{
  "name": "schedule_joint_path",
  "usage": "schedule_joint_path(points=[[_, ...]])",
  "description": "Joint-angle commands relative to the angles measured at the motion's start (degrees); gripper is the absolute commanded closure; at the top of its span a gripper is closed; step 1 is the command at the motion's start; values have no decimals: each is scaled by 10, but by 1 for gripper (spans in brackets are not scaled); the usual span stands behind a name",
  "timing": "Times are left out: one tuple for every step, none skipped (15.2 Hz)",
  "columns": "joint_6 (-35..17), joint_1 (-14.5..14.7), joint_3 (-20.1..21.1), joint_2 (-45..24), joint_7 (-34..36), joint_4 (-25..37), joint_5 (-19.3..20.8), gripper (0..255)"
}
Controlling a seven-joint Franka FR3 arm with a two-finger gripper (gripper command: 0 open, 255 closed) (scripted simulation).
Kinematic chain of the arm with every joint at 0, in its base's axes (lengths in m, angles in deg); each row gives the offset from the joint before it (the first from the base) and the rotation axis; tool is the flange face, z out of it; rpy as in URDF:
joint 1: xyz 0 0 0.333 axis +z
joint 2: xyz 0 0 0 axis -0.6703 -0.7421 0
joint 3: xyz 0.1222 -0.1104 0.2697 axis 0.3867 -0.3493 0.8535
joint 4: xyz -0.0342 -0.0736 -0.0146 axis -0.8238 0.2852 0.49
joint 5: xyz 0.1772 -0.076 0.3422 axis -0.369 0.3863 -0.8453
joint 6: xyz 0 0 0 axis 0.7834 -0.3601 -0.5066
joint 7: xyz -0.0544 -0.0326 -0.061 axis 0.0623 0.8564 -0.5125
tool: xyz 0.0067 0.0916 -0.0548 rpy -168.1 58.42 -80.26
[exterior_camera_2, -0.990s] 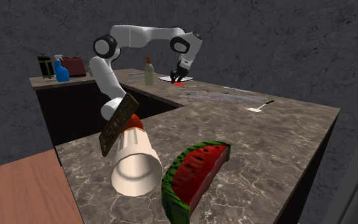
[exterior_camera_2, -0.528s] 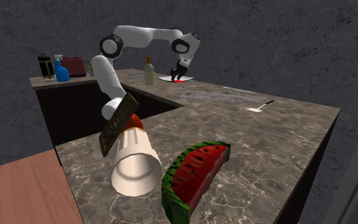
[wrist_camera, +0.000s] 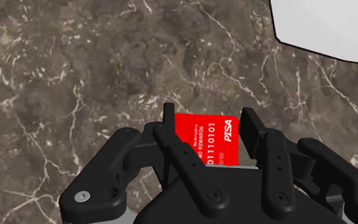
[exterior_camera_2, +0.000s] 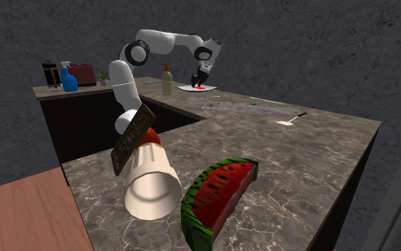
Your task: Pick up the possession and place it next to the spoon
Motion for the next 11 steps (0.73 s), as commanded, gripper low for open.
schedule_joint_path(points=[[-22, 11, 23, -27, 32, 21, 10, 255], [-34, 18, 35, -44, 49, 35, 19, 255], [-54, 31, 56, -78, 81, 61, 40, 255], [-60, 32, 55, -78, 77, 53, 39, 255], [-67, 33, 55, -77, 73, 45, 38, 255], [-73, 33, 55, -77, 69, 38, 37, 255], [-79, 34, 55, -77, 66, 30, 36, 255], [-86, 34, 55, -77, 62, 23, 36, 255], [-92, 34, 56, -77, 58, 16, 35, 255], [-98, 35, 56, -78, 55, 9, 35, 255], [-105, 35, 56, -78, 52, 2, 34, 255]])
